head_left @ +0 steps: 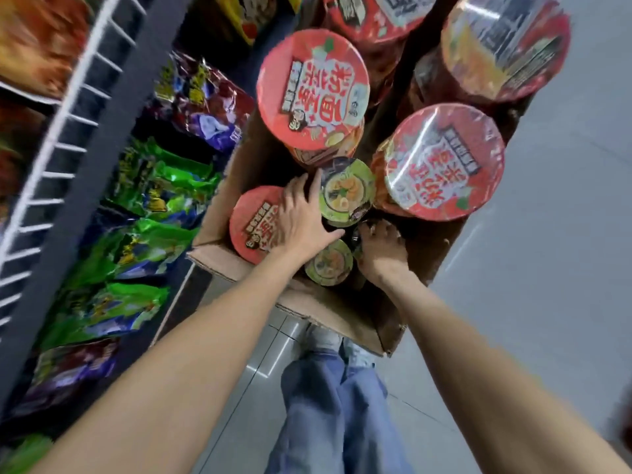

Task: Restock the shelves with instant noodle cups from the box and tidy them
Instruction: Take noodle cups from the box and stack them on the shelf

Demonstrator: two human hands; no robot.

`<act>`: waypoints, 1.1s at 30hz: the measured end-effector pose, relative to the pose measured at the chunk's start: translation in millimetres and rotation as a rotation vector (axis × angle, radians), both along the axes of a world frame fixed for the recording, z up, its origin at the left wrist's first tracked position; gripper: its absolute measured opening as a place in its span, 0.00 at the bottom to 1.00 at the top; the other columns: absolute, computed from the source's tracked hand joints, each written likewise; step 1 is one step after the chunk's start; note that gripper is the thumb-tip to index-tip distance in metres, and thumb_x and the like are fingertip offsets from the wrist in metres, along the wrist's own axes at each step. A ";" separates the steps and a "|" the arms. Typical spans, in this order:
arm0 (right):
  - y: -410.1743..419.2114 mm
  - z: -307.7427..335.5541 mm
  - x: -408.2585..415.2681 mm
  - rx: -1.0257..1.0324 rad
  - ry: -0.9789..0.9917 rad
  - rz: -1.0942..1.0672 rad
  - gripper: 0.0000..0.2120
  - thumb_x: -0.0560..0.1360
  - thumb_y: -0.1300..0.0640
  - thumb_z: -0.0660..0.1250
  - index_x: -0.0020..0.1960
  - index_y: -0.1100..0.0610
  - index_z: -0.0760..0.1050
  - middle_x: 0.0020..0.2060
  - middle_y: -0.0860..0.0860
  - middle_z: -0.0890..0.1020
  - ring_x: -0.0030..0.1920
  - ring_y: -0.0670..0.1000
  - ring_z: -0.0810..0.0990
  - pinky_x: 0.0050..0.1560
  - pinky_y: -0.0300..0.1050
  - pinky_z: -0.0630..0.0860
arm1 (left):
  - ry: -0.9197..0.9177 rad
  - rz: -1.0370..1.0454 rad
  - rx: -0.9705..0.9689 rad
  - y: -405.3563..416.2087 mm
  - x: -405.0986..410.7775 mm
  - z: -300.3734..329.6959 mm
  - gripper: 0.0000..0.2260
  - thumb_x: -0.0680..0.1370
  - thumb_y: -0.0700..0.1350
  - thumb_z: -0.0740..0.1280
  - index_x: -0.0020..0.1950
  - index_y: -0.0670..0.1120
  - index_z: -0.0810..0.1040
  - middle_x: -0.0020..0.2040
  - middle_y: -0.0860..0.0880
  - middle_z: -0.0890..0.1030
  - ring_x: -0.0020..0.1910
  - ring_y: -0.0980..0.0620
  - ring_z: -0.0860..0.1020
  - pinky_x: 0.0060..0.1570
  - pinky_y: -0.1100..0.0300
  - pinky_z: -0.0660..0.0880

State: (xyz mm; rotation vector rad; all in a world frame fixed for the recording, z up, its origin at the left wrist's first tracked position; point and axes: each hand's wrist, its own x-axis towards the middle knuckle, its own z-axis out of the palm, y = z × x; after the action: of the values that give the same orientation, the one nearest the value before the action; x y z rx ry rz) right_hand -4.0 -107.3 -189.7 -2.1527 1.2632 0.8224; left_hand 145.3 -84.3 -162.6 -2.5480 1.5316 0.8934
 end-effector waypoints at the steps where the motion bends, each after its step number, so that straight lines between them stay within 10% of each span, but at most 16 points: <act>1: -0.4 -12.0 0.8 -0.009 0.036 0.004 0.28 0.79 0.54 0.58 0.76 0.57 0.52 0.71 0.64 0.59 0.71 0.65 0.59 0.67 0.60 0.63 | 0.022 0.011 -0.013 -3.9 -2.8 -8.2 0.52 0.66 0.62 0.73 0.78 0.48 0.45 0.76 0.41 0.53 0.75 0.42 0.52 0.71 0.49 0.52; 6: -6.5 -53.2 6.8 -0.033 0.157 0.028 0.28 0.81 0.51 0.52 0.77 0.51 0.46 0.74 0.65 0.54 0.73 0.67 0.54 0.68 0.71 0.52 | 0.069 0.108 -0.102 -22.8 -18.9 -28.6 0.55 0.63 0.59 0.76 0.77 0.44 0.44 0.74 0.39 0.54 0.72 0.41 0.56 0.70 0.48 0.57; 20: 2.8 -57.9 1.4 -0.133 0.190 0.180 0.31 0.81 0.57 0.54 0.77 0.48 0.40 0.73 0.66 0.51 0.71 0.70 0.56 0.64 0.70 0.62 | 0.151 0.249 -0.300 18.5 2.7 29.3 0.54 0.61 0.50 0.79 0.77 0.46 0.49 0.71 0.44 0.60 0.69 0.47 0.64 0.62 0.59 0.64; 27: 15.7 65.5 7.2 -0.219 0.124 0.073 0.35 0.69 0.51 0.70 0.73 0.44 0.60 0.63 0.65 0.71 0.59 0.69 0.73 0.59 0.66 0.71 | 0.116 0.295 -0.313 22.7 3.2 86.2 0.54 0.61 0.50 0.79 0.77 0.46 0.49 0.70 0.42 0.61 0.69 0.45 0.64 0.66 0.55 0.63; 33: 13.3 240.2 -13.0 -0.140 -0.329 -0.462 0.51 0.62 0.45 0.73 0.77 0.44 0.49 0.70 0.62 0.58 0.63 0.64 0.63 0.63 0.60 0.64 | 0.120 0.263 -0.191 48.7 6.2 194.4 0.55 0.62 0.54 0.79 0.77 0.44 0.47 0.72 0.41 0.59 0.71 0.43 0.61 0.69 0.49 0.62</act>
State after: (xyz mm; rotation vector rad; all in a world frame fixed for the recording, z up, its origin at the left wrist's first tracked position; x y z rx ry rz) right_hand -16.9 -94.0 50.5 -1.8791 1.5804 0.1867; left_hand 151.6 -35.6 31.9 -2.9357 1.3932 0.9860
